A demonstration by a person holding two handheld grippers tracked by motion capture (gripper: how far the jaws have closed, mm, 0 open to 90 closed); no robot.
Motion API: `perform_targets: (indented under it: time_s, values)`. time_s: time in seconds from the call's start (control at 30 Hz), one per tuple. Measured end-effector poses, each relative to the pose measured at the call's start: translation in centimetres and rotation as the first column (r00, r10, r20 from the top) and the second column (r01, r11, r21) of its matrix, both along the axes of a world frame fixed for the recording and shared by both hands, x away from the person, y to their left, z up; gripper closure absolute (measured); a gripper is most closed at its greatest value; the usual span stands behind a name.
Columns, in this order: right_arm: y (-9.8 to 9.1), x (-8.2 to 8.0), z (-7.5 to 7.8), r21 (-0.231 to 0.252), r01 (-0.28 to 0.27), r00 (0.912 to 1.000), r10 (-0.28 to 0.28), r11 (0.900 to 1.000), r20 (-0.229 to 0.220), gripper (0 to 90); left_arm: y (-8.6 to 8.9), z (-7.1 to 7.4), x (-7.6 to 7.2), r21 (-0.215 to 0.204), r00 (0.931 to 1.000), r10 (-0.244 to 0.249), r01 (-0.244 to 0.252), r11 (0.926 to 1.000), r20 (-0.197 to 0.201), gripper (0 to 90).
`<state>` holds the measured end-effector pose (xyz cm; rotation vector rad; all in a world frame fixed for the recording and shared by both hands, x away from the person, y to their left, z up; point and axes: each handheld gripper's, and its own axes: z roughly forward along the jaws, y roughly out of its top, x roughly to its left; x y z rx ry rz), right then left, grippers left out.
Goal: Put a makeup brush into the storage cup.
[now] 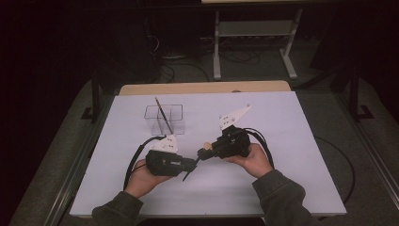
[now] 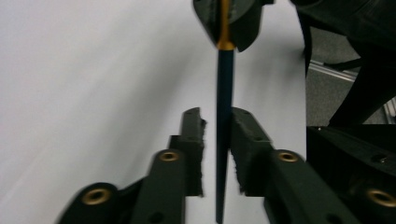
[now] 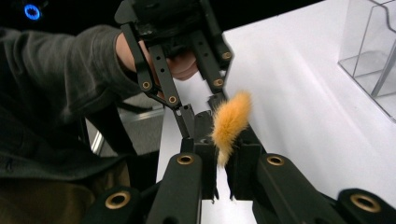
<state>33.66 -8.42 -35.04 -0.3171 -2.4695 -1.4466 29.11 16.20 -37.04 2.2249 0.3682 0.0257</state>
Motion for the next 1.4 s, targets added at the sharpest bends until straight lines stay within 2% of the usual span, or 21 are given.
perform_targets:
  time_s: [0.17, 0.2, 0.4, 0.53, 0.57, 0.6, 0.7, 0.73, 0.8, 0.87, 0.9, 1.1, 1.2, 1.23, 1.4]
  values:
    - [0.4, -0.2, 0.9, -0.081, -0.030, 0.9985, 0.033, 0.9963, 0.044, 82.7, -0.4, -0.1, -0.2, 0.015, 0.9998, -0.020, 0.021, 0.9997, -0.007, 73.2]
    - [0.5, -0.2, 1.1, -0.095, -0.033, 0.9985, 0.037, 0.9949, 0.040, 82.7, -0.5, -0.1, -0.2, 0.015, 0.9997, -0.022, 0.022, 0.9996, -0.012, 73.8]
    - [0.9, -0.3, 1.5, -0.108, -0.046, 0.9966, 0.053, 0.9931, 0.063, 82.7, -0.6, -0.2, -0.3, 0.030, 0.9984, -0.051, 0.051, 0.9982, -0.026, 82.7]
    - [0.9, -0.4, 1.4, -0.095, -0.034, 0.9971, 0.040, 0.9949, 0.065, 81.4, -0.6, -0.2, -0.2, 0.023, 0.9991, -0.034, 0.034, 0.9992, -0.025, 83.9]
    - [0.9, -0.5, 1.4, -0.084, -0.030, 0.9972, 0.036, 0.9960, 0.066, 78.7, -0.6, -0.2, -0.2, 0.013, 0.9995, -0.024, 0.024, 0.9996, -0.020, 84.1]
    - [0.8, -0.5, 1.3, -0.071, -0.017, 0.9972, 0.022, 0.9973, 0.072, 71.7, -0.6, -0.2, -0.2, 0.003, 0.9997, -0.016, 0.016, 0.9999, -0.018, 84.2]
    - [0.7, -0.5, 0.9, -0.051, 0.017, 0.9977, -0.014, 0.9985, 0.066, 68.0, -0.3, -0.1, 0.0, -0.015, 0.9998, -0.008, 0.008, 0.9999, -0.016, 84.3]
    - [0.7, -0.5, 0.7, -0.046, 0.024, 0.9967, -0.020, 0.9987, 0.078, 68.0, -0.2, -0.1, 0.0, -0.017, 0.9999, -0.001, 0.001, 0.9999, -0.015, 84.3]
    - [0.7, -0.6, 0.4, -0.035, 0.037, 0.9968, -0.034, 0.9987, 0.073, 68.1, -0.2, -0.1, 0.1, -0.016, 0.9998, 0.008, -0.008, 0.9998, -0.016, 84.3]
    - [0.7, -0.6, 0.3, -0.029, 0.040, 0.9965, -0.038, 0.9988, 0.075, 68.5, 0.0, 0.0, 0.1, -0.032, 0.9996, 0.020, -0.021, 0.9993, -0.020, 84.3]
    - [0.7, -0.7, 0.2, -0.008, 0.046, 0.9959, -0.045, 0.9989, 0.078, 71.0, 0.0, 0.0, 0.1, -0.037, 0.9993, 0.032, -0.033, 0.9988, -0.021, 84.3]
    - [0.7, -0.7, 0.2, 0.028, 0.065, 0.9933, -0.068, 0.9975, 0.094, 77.3, -0.1, 0.0, 0.2, -0.047, 0.9989, 0.044, -0.045, 0.9979, -0.015, 84.3]
    - [0.7, -0.7, 0.2, 0.031, 0.067, 0.9927, -0.070, 0.9973, 0.098, 80.2, -0.1, 0.0, 0.1, -0.052, 0.9986, 0.048, -0.049, 0.9974, -0.023, 84.3]
    - [0.7, -0.8, 0.2, 0.030, 0.063, 0.9935, -0.066, 0.9975, 0.093, 81.5, -0.2, -0.1, 0.2, -0.047, 0.9992, 0.039, -0.039, 0.9981, -0.012, 84.2]
    - [0.7, -0.6, 0.2, 0.020, 0.051, 0.9951, -0.053, 0.9985, 0.083, 82.2, -0.1, -0.1, 0.2, -0.034, 0.9993, 0.037, -0.037, 0.9987, -0.011, 82.5]
